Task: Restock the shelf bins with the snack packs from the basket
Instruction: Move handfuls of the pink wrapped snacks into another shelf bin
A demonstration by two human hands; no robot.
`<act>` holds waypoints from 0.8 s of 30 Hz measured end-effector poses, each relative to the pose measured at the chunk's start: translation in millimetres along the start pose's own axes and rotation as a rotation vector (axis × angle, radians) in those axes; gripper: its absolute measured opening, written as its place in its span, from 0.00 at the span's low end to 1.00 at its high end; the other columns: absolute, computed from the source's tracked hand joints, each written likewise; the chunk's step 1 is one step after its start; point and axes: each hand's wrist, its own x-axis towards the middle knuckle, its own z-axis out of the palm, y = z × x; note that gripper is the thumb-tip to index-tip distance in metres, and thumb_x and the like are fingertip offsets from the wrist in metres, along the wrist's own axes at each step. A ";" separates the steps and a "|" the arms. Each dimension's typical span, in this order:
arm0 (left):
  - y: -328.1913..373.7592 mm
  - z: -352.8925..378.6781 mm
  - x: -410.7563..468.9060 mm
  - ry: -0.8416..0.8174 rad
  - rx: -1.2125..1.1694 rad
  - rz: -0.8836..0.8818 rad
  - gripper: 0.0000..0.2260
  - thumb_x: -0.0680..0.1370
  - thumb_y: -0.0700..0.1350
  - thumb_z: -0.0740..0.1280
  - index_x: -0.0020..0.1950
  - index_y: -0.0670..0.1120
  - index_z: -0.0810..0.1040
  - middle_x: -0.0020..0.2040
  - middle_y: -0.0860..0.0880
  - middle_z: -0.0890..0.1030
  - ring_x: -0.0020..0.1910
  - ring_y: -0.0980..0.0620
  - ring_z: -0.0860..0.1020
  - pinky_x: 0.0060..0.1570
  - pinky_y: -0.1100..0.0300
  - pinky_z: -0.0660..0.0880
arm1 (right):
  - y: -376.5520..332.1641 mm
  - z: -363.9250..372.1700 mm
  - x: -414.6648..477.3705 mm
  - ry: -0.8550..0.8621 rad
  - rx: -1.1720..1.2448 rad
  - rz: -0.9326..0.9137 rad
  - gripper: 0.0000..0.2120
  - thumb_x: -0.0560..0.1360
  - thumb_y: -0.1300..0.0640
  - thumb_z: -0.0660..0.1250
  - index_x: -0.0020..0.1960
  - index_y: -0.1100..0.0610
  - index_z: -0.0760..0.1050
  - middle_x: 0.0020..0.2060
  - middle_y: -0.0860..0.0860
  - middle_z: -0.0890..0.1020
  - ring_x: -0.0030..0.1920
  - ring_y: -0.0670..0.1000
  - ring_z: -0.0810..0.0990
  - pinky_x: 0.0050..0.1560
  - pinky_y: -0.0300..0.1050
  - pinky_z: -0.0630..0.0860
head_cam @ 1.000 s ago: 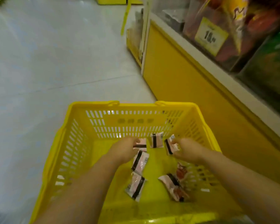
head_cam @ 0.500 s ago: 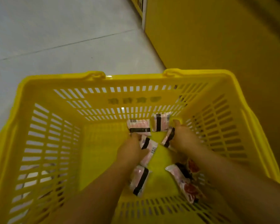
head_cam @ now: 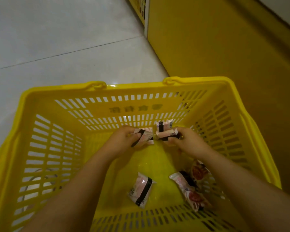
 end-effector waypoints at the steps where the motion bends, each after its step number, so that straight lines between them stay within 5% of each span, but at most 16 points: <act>1: 0.1 -3.2 -1.2 -0.025 -0.076 -0.027 0.10 0.81 0.42 0.63 0.46 0.49 0.83 0.41 0.51 0.81 0.36 0.59 0.76 0.34 0.69 0.70 | -2.2 -1.7 -1.4 -0.024 0.048 -0.010 0.13 0.76 0.65 0.67 0.59 0.55 0.79 0.53 0.50 0.81 0.44 0.43 0.79 0.35 0.30 0.73; 4: -2.1 -8.7 -5.8 -0.135 -0.380 -0.175 0.10 0.80 0.41 0.62 0.48 0.49 0.83 0.45 0.53 0.85 0.43 0.58 0.83 0.39 0.67 0.77 | -8.7 -7.0 -4.9 -0.093 0.189 -0.002 0.19 0.72 0.63 0.72 0.62 0.51 0.78 0.60 0.47 0.77 0.52 0.40 0.76 0.47 0.33 0.76; 8: -10.7 -6.7 -2.7 -0.068 -0.417 -0.238 0.07 0.79 0.45 0.65 0.47 0.47 0.83 0.49 0.48 0.84 0.49 0.51 0.82 0.50 0.59 0.79 | -15.8 -9.0 -7.7 -0.200 0.308 0.073 0.18 0.67 0.39 0.71 0.51 0.48 0.84 0.58 0.41 0.81 0.58 0.40 0.77 0.59 0.42 0.72; 12: -13.9 2.3 -0.4 0.030 -0.227 -0.125 0.08 0.79 0.38 0.65 0.56 0.47 0.77 0.51 0.46 0.80 0.40 0.57 0.78 0.36 0.66 0.76 | -15.0 -4.4 -2.4 -0.035 0.264 0.069 0.04 0.72 0.58 0.73 0.46 0.53 0.82 0.54 0.51 0.83 0.51 0.44 0.80 0.52 0.42 0.76; 17: -15.8 -0.2 0.7 -0.082 -0.232 -0.170 0.32 0.76 0.40 0.70 0.76 0.52 0.61 0.65 0.52 0.70 0.53 0.50 0.81 0.43 0.64 0.78 | -18.3 -9.0 2.7 -0.043 0.382 0.208 0.25 0.68 0.71 0.73 0.63 0.58 0.73 0.52 0.56 0.82 0.49 0.54 0.83 0.49 0.50 0.81; 22: -16.9 -10.3 -1.5 -0.286 -0.482 -0.359 0.31 0.72 0.35 0.72 0.73 0.45 0.65 0.55 0.40 0.83 0.52 0.44 0.83 0.56 0.48 0.78 | -27.5 -23.0 3.2 -0.168 0.325 0.236 0.15 0.70 0.71 0.70 0.51 0.54 0.79 0.48 0.53 0.85 0.49 0.54 0.84 0.56 0.57 0.79; 24: -14.5 -9.2 -3.7 -0.328 -0.520 -0.343 0.27 0.74 0.32 0.70 0.70 0.45 0.68 0.54 0.40 0.83 0.52 0.43 0.83 0.53 0.48 0.79 | -33.2 -27.8 0.6 -0.200 0.271 0.189 0.15 0.71 0.69 0.70 0.49 0.51 0.80 0.47 0.49 0.85 0.49 0.53 0.84 0.55 0.55 0.77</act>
